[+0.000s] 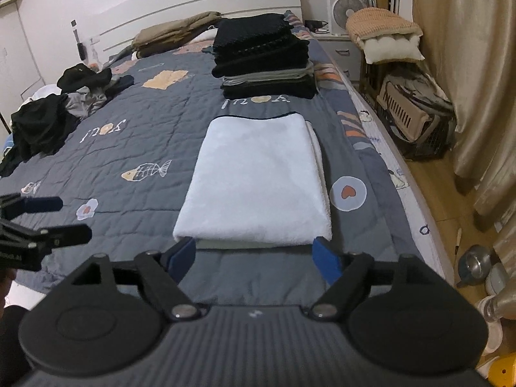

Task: Fold clothes
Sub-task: 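Open the right gripper and withdraw both grippers from the blanket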

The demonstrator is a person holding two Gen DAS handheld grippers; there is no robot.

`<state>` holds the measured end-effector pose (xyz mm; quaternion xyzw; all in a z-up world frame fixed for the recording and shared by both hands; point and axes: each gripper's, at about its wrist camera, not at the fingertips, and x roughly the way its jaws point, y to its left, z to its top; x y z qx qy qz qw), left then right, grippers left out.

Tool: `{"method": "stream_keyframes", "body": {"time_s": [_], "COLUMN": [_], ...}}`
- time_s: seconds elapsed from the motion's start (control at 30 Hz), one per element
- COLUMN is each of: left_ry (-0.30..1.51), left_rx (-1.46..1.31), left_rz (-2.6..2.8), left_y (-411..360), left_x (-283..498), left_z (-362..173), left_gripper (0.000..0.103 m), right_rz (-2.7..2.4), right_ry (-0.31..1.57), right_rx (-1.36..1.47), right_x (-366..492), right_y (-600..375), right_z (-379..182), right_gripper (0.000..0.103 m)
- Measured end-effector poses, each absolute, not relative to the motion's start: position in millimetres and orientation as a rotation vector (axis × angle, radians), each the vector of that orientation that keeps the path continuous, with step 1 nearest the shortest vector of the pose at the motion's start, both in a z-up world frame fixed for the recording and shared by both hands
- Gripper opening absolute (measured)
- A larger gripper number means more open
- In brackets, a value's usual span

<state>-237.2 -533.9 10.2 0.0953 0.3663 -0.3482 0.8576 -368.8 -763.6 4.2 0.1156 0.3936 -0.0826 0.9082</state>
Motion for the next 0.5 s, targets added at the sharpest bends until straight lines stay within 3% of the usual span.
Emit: {"method": "stream_keyframes", "body": {"time_s": [0.5], "left_ry": [0.818], "left_rx": [0.232], "left_rz": [-0.737], "left_y": [-534], "left_x": [-240], "left_z": [33], "left_gripper": [0.103], "right_rz": [-0.160], "right_ry": [0.878], "right_rx": [0.230], "right_x": [-367], "right_y": [-756], "right_z": [30], "right_gripper": [0.079]}}
